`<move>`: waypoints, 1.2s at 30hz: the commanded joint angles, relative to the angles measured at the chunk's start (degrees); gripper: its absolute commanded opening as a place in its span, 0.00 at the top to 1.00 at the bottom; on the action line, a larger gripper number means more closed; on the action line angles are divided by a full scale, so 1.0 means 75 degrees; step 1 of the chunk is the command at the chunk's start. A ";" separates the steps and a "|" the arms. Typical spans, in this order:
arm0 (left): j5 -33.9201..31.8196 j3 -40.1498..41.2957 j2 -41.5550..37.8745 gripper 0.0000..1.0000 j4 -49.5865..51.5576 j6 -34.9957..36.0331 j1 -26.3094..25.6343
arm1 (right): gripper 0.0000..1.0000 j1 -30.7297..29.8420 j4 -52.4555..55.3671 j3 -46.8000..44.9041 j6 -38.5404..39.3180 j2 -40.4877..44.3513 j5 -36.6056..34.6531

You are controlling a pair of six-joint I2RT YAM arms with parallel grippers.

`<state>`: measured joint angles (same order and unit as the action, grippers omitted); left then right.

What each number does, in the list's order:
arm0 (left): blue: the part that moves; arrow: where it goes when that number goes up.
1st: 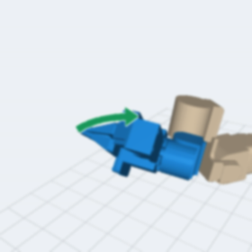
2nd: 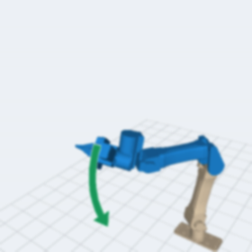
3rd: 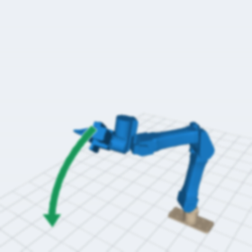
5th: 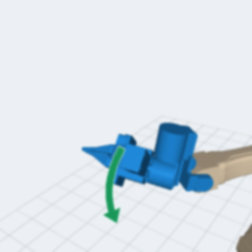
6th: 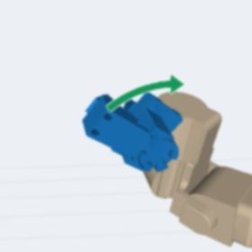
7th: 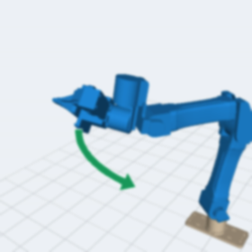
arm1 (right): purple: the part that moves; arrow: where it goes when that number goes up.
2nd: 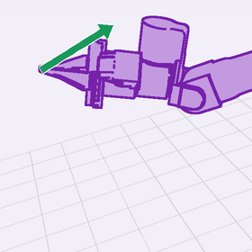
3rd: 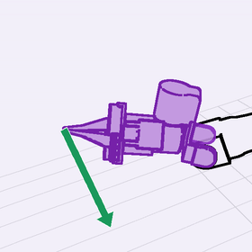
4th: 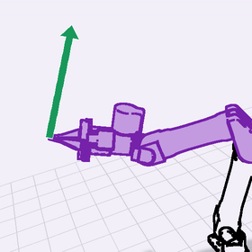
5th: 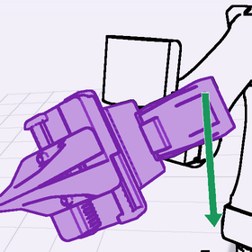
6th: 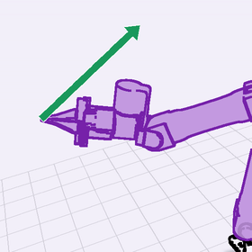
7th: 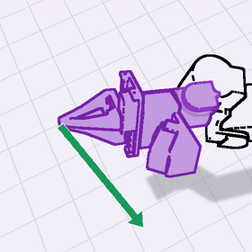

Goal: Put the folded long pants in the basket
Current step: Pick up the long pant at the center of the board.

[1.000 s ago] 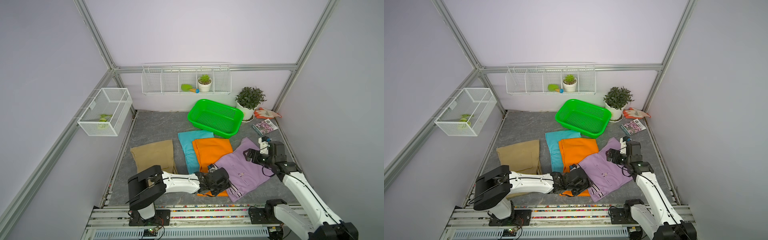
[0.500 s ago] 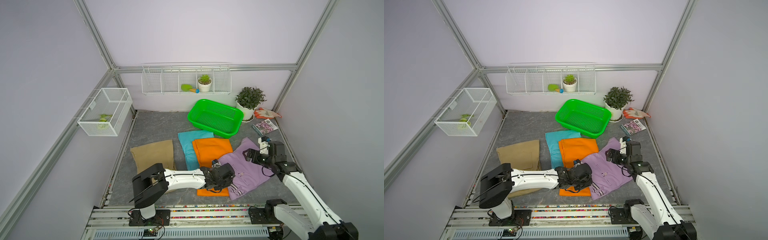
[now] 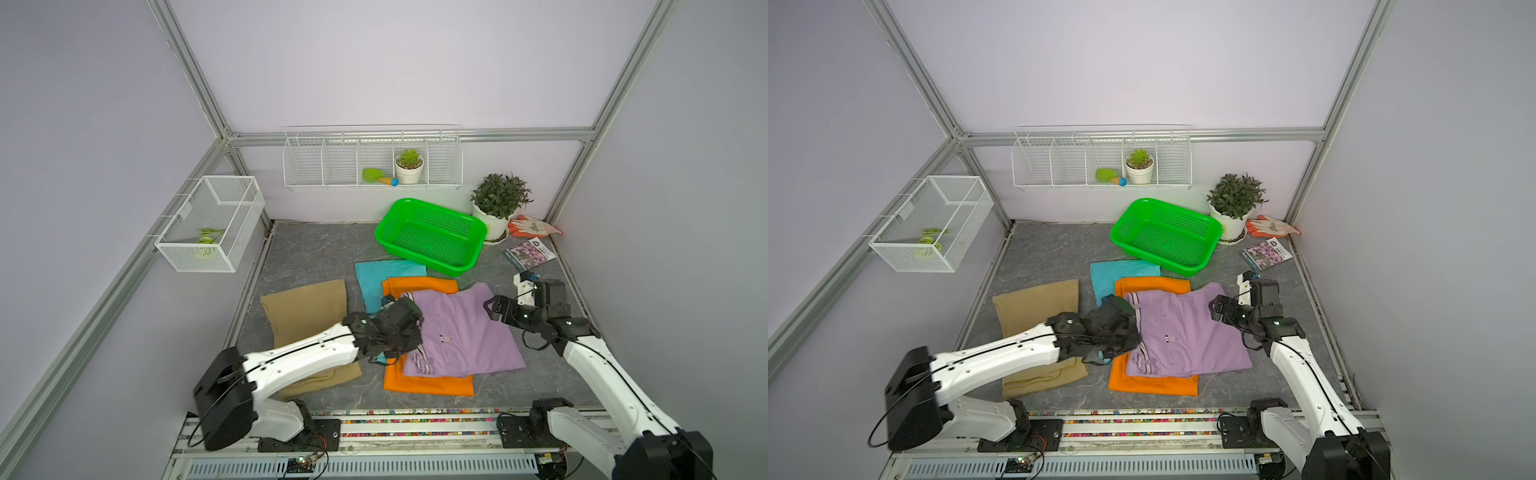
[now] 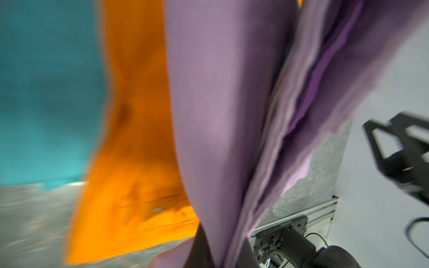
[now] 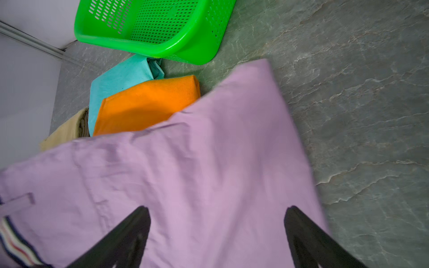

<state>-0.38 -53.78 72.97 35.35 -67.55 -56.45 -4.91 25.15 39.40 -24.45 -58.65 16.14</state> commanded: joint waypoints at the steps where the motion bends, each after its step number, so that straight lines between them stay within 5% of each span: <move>1: -0.0266 0.0653 -0.1244 1.00 0.1234 0.1017 0.0918 | 0.06 -0.0046 0.0245 0.0297 -0.0010 -0.0427 -0.0137; 8: 0.0652 0.1330 -0.2007 1.00 0.1433 0.2108 0.3026 | 0.11 -0.0060 -0.0053 0.0270 -0.0078 -0.1484 0.0734; 14: 0.0679 0.1316 -0.1502 1.00 0.1448 0.2460 0.3327 | 0.18 -0.0252 -0.1156 0.0353 -0.0324 -0.2578 0.2240; 26: 0.0696 0.1474 -0.1526 1.00 0.1462 0.2634 0.3588 | 0.28 -0.0933 -0.1167 0.1333 -0.0414 -0.4654 0.2995; 32: 0.0720 0.1446 -0.1568 1.00 0.1449 0.2684 0.3602 | 0.43 -0.1058 -0.1010 0.1556 -0.0291 -0.4892 0.3113; 36: 0.0695 0.1382 -0.1607 1.00 0.1506 0.2690 0.3628 | 0.73 -0.1112 -0.1078 0.1509 -0.0230 -0.4711 0.3206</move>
<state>6.09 -43.09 61.82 45.76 -48.29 -29.93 -12.78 17.10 50.17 -26.98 -95.29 38.70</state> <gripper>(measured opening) 0.093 0.326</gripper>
